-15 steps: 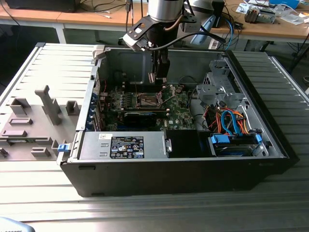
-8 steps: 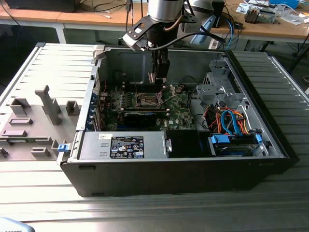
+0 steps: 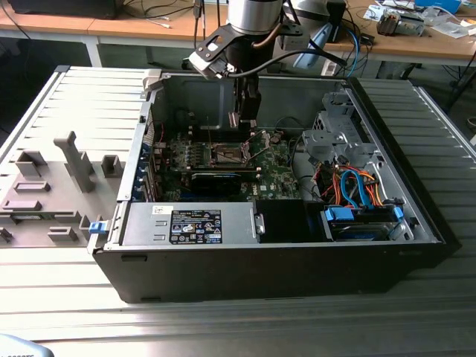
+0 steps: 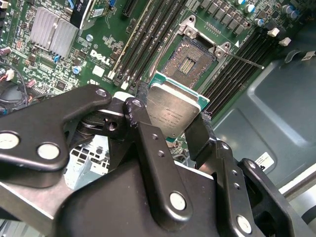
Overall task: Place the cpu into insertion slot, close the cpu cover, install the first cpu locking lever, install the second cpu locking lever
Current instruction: 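Place the cpu into insertion slot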
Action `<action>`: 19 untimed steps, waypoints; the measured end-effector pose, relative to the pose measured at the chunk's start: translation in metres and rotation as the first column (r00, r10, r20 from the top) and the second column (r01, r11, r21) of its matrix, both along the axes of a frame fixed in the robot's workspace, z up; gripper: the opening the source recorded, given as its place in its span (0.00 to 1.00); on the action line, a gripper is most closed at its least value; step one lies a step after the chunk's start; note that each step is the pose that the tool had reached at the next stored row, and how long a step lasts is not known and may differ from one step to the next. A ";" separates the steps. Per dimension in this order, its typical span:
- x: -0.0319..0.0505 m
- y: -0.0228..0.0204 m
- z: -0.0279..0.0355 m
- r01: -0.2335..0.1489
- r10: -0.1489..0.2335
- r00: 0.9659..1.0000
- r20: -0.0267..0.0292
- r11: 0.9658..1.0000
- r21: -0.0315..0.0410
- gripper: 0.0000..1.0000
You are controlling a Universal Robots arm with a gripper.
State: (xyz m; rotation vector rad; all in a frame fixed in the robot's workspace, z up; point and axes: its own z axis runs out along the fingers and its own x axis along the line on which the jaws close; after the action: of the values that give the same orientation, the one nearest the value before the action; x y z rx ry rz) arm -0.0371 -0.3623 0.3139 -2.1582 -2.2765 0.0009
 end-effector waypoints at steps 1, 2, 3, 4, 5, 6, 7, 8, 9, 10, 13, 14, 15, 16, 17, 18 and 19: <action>0.0000 0.0000 0.0000 0.001 -0.001 1.000 0.000 1.000 0.000 0.54; 0.0000 0.0000 0.0000 0.002 -0.002 1.000 0.000 1.000 0.000 0.54; 0.0000 0.0000 -0.0001 0.003 -0.003 1.000 0.000 1.000 0.000 0.54; 0.0000 0.0000 -0.0001 0.004 -0.004 1.000 0.000 1.000 0.000 0.54; 0.0000 0.0000 -0.0001 0.006 -0.006 1.000 0.000 1.000 0.000 0.54; 0.0000 0.0000 -0.0001 0.008 -0.008 1.000 0.000 1.000 0.000 0.54; 0.0000 0.0000 -0.0002 0.009 -0.009 1.000 0.000 1.000 0.000 0.54; 0.0000 0.0000 -0.0002 0.010 -0.010 1.000 0.000 1.000 0.000 0.54; 0.0000 0.0000 -0.0002 0.011 -0.011 1.000 0.000 1.000 0.000 0.54; 0.0000 0.0000 -0.0003 0.013 -0.013 1.000 0.000 1.000 0.000 0.54; 0.0000 0.0000 -0.0004 0.017 -0.017 1.000 0.000 1.000 0.000 0.54; 0.0000 0.0000 -0.0004 0.019 -0.019 1.000 0.000 1.000 0.000 0.54; 0.0000 0.0000 -0.0005 0.020 -0.020 1.000 0.000 1.000 0.000 0.54; 0.0000 0.0000 -0.0005 0.021 -0.021 1.000 0.000 1.000 0.000 0.54; 0.0000 0.0000 -0.0006 0.022 -0.022 1.000 0.000 1.000 0.000 0.54; 0.0000 0.0000 -0.0006 0.023 -0.023 1.000 0.000 1.000 0.000 0.54; 0.0000 0.0000 -0.0006 0.024 -0.024 1.000 0.000 1.000 0.000 0.54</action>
State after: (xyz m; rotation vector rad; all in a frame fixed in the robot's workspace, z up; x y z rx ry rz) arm -0.0371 -0.3623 0.3132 -2.1854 -2.2503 0.0008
